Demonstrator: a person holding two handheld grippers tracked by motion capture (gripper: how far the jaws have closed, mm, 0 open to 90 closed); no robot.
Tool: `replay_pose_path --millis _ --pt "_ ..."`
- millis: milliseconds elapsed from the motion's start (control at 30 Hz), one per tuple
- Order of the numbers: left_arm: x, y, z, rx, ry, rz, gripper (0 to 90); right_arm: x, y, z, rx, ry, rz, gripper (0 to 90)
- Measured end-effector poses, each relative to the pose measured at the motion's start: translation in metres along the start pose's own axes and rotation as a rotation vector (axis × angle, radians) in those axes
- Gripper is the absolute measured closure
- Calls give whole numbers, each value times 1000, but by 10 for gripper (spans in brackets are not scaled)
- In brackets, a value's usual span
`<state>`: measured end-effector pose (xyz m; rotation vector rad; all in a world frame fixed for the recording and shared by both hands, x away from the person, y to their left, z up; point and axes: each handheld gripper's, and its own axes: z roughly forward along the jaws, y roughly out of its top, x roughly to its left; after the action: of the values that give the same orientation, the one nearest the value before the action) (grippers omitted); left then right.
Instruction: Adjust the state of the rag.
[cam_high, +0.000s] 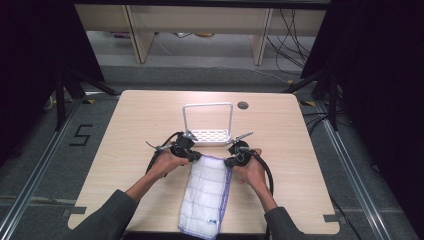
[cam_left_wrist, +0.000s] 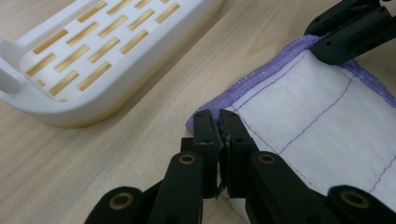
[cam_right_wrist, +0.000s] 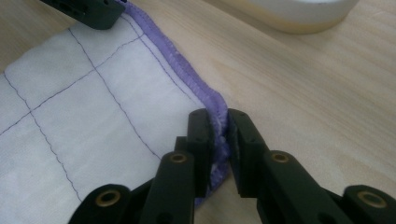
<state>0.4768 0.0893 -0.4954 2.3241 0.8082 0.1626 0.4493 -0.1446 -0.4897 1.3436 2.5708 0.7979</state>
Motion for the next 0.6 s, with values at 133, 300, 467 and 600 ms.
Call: replay_pose_path --millis 133,300,467,600 --pt "1 -1 -8 -29 0 9 862 3 3 1 -38 2 -53 838" --pt "0 -1 -18 -62 3 -8 862 5 6 -1 -68 3 -74 843" --pt "-1 -2 -24 -82 -6 -7 863 5 6 -2 -80 19 -80 843" --pt "-1 -1 -30 -87 -12 -3 863 4 7 -2 -95 23 -81 844"
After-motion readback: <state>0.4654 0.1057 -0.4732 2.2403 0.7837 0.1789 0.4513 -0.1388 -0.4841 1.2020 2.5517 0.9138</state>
